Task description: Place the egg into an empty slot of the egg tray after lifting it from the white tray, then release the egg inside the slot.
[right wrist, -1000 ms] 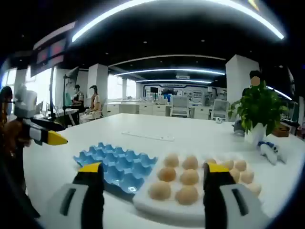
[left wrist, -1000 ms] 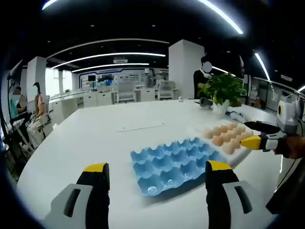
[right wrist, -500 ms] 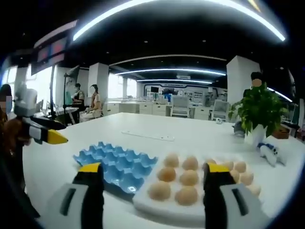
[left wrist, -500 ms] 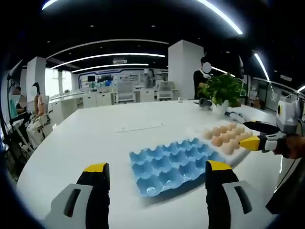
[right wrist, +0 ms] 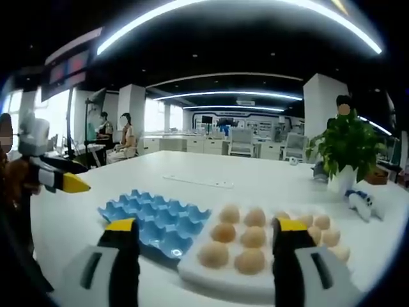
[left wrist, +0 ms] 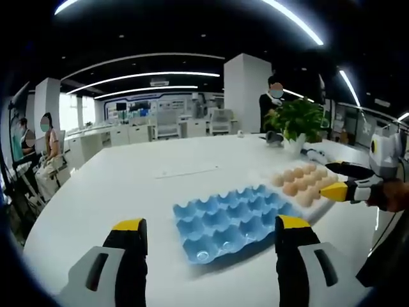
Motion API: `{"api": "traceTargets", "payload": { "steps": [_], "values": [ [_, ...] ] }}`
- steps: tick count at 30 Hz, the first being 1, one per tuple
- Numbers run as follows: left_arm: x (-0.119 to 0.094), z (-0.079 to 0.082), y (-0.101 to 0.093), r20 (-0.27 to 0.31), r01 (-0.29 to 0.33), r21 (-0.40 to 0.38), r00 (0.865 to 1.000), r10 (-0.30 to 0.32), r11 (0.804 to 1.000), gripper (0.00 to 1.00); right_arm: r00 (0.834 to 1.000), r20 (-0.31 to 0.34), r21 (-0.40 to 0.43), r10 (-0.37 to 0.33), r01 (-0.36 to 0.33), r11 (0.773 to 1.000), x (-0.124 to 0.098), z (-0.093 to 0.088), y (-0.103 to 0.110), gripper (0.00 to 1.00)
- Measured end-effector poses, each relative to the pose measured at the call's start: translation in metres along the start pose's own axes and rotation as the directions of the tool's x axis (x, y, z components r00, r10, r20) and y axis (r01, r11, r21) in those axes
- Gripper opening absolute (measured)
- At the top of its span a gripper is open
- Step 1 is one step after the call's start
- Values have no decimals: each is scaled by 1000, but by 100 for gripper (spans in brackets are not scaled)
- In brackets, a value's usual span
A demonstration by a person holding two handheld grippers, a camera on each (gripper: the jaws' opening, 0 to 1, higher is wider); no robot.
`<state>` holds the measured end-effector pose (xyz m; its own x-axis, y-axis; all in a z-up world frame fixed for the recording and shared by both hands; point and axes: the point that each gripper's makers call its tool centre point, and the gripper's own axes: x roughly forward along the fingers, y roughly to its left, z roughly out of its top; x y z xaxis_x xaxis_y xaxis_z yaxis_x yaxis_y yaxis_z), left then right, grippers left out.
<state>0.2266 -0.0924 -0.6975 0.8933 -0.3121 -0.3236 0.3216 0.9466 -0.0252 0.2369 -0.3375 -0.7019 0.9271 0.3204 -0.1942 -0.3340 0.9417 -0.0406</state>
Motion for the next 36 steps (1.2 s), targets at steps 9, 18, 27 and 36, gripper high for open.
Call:
{"api": "traceTargets", "payload": {
  "steps": [9,18,27,36],
  "values": [
    [1,2,0,4,-1,7,1000,1,1000,83,1000,1,4,-1,1,1000,1,-1,-1,88],
    [0,2,-1,3,1,20,1000,-1,1000,83,1000,-4,5,2,-2,1000,2,-3,-1,88],
    [2,3,-1,6,3,23,1000,-3,1000,83,1000,-10,9,3,-3,1000,3,-5,0,87],
    [1,2,0,6,2,30,1000,-2,1000,83,999,-34,32,21,-20,999,4,-11,4,85]
  ]
}}
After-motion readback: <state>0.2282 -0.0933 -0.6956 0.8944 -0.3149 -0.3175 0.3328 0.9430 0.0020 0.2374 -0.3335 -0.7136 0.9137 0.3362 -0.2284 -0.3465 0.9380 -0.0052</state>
